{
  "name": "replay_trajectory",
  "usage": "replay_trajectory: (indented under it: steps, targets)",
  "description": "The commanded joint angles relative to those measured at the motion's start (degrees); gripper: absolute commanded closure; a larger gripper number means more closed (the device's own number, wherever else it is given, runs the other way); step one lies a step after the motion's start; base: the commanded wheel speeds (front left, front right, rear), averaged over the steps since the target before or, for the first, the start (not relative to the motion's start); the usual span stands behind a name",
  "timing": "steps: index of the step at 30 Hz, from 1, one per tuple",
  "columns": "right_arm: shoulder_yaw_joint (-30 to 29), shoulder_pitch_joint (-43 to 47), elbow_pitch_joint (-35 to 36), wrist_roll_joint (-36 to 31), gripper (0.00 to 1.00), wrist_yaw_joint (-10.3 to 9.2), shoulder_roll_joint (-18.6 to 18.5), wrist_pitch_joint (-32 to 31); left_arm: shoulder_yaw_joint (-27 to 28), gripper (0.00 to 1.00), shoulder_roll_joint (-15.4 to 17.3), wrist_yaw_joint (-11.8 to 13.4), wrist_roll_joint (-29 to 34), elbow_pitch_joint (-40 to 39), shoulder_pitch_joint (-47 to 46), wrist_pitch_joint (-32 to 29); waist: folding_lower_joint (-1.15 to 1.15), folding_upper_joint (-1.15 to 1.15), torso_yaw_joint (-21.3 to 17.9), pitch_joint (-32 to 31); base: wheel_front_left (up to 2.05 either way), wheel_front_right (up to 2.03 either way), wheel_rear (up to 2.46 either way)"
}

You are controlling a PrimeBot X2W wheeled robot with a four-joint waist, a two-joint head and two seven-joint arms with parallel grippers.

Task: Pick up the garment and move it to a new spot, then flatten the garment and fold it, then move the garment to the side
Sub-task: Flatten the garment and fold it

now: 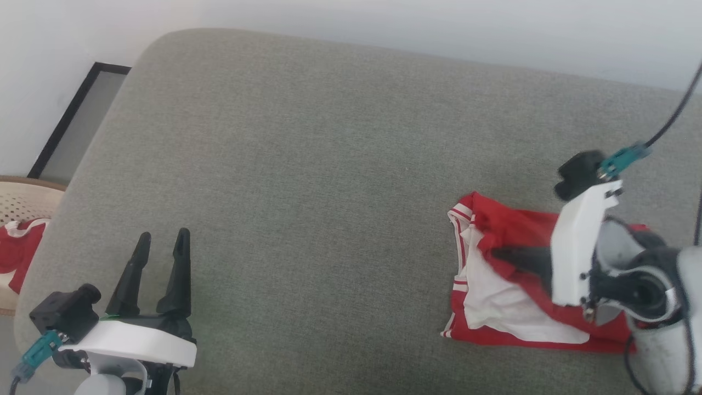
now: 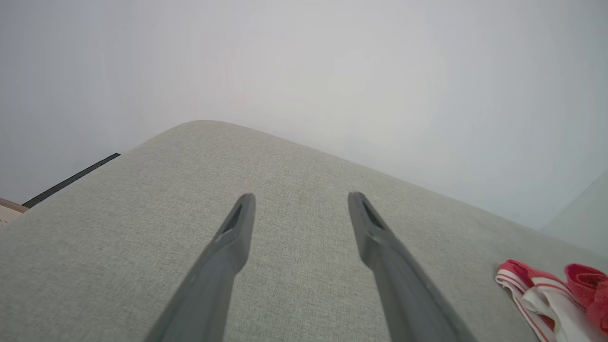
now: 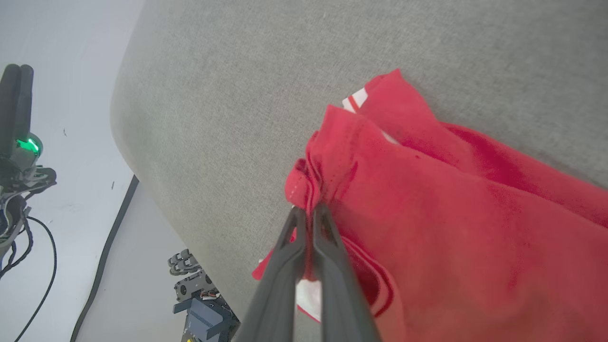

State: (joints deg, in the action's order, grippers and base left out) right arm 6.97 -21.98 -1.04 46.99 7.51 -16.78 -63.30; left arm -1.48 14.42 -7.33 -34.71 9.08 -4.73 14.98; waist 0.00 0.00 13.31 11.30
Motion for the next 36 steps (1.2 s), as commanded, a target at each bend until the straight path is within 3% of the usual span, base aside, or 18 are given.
replay_trajectory:
  steps: [1,4,5,6,7,8,9,14,23,36]
  targets:
    - [1.4,0.6,-0.6,-0.4,1.00,-0.05,-0.1,0.6,-0.1,0.00,0.0,-0.1,0.0,0.1,0.1,0.2,0.00,0.00,0.3,-0.2,0.00,0.00,0.00]
    - [2.8,0.5,-1.5,-0.9,1.00,-0.05,-0.5,1.7,-0.2,0.00,-0.1,-0.1,0.0,0.3,-0.2,0.2,0.00,0.00,0.5,-0.3,0.00,0.00,0.00]
    - [3.8,0.3,-2.0,-1.1,0.90,-0.05,-0.7,2.0,-0.3,0.00,-0.1,-0.1,0.0,0.3,-0.3,0.2,0.00,0.00,0.5,-0.3,0.00,0.00,0.00]
    - [4.6,0.2,-2.5,-1.1,0.69,-0.05,-0.9,2.4,-0.4,0.00,-0.1,-0.1,0.1,0.4,-0.5,0.2,0.00,0.00,0.5,-0.4,0.00,0.00,0.00]
    - [5.1,-0.1,-2.8,-1.0,0.55,-0.05,-1.1,2.8,-0.5,0.00,-0.1,-0.1,0.1,0.4,-0.6,0.2,0.00,0.00,0.4,-0.4,0.00,0.00,0.00]
    - [5.6,-0.5,-3.0,-0.9,0.15,-0.04,-1.2,3.3,-0.5,0.00,-0.1,-0.1,0.0,0.4,-0.8,0.2,0.00,0.00,0.2,-0.5,0.00,0.00,0.00]
    - [6.1,-0.8,-3.3,-0.7,0.00,-0.05,-1.3,3.8,-0.4,0.00,-0.1,-0.1,0.0,0.5,-0.8,0.2,0.00,0.00,0.1,-0.6,0.00,0.00,0.00]
    - [6.8,-1.9,-2.1,0.7,0.00,-0.04,-2.0,5.9,0.6,0.00,-0.1,-0.1,-0.6,0.6,-0.5,0.2,0.00,0.00,-1.4,-1.4,0.00,0.00,0.00]
    - [3.0,-2.8,0.9,0.2,0.00,-0.05,-4.1,11.7,2.4,0.00,0.8,-0.1,-0.8,-0.3,0.8,0.2,0.00,0.00,-6.0,-2.5,0.00,0.00,0.00]
    - [-2.3,-0.5,-4.0,-4.9,0.00,-0.04,-5.8,31.3,5.1,0.00,2.6,-0.1,1.0,-1.2,1.9,0.3,0.00,0.00,-14.2,-4.1,0.00,0.00,0.00]
